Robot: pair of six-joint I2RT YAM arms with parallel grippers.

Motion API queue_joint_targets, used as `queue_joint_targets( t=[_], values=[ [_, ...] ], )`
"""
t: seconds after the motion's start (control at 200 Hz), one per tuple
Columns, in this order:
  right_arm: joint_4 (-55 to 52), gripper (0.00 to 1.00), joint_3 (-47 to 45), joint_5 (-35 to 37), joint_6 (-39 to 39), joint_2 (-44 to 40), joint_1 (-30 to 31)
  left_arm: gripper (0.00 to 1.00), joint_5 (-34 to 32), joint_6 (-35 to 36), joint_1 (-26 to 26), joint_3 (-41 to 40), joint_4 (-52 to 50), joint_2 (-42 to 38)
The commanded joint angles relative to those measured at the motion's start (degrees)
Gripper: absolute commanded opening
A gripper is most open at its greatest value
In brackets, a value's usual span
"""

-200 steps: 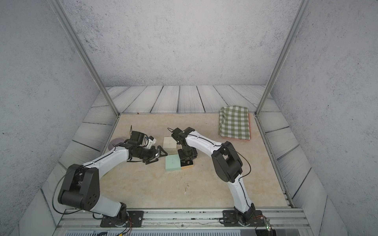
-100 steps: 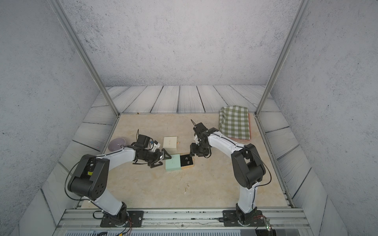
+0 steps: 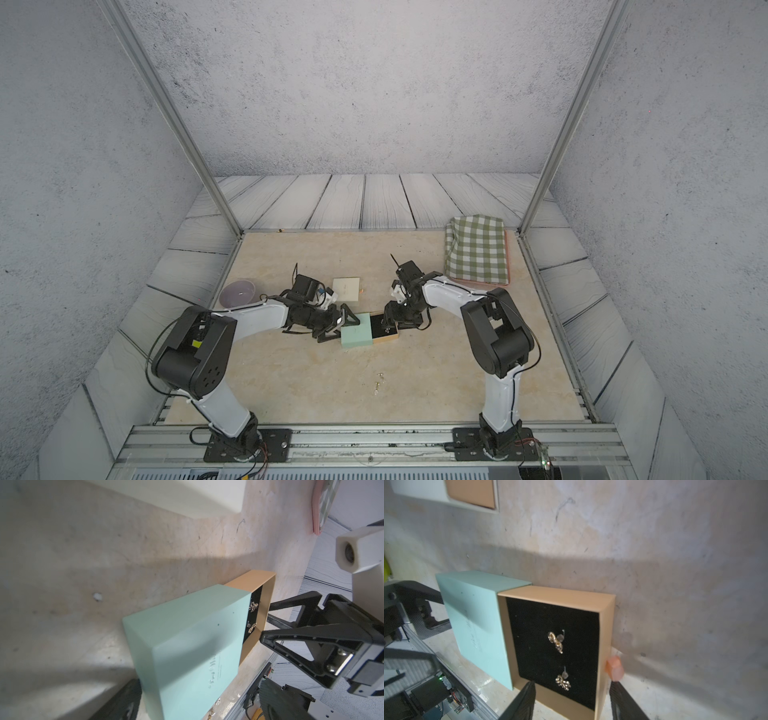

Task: Place the earrings into the drawer-style jewelry box
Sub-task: Close the drawer of the jewelry box.

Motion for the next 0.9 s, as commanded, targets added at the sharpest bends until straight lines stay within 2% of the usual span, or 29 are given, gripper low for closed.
queue_joint_targets(
  t=[0.0,0.145,0.365,0.575,0.896],
  values=[
    [2.35,0.59,-1.43,-3.55,0.55,-0.95,0.12,0.92,-0.23,-0.57,-0.60,1.15,1.22,0.99],
    [5.38,0.57,-2.98,-6.47,2.35,-1.72,0.36,0.92,0.22,-0.75,-0.96,1.74,2.12,2.10],
    [6.91,0.56,-2.76,-6.88,2.74,-1.29,1.17,0.92,0.49,-0.54,-1.97,3.67,2.49,3.71],
    [1.13,0.56,-0.63,-1.96,-1.29,-1.24,-0.42,0.92,-0.14,2.13,-1.80,4.67,-0.38,4.35],
    [7.40,0.56,-2.42,-10.29,2.28,-0.75,-0.94,0.92,0.89,1.45,-2.45,6.09,0.33,5.28]
  ],
)
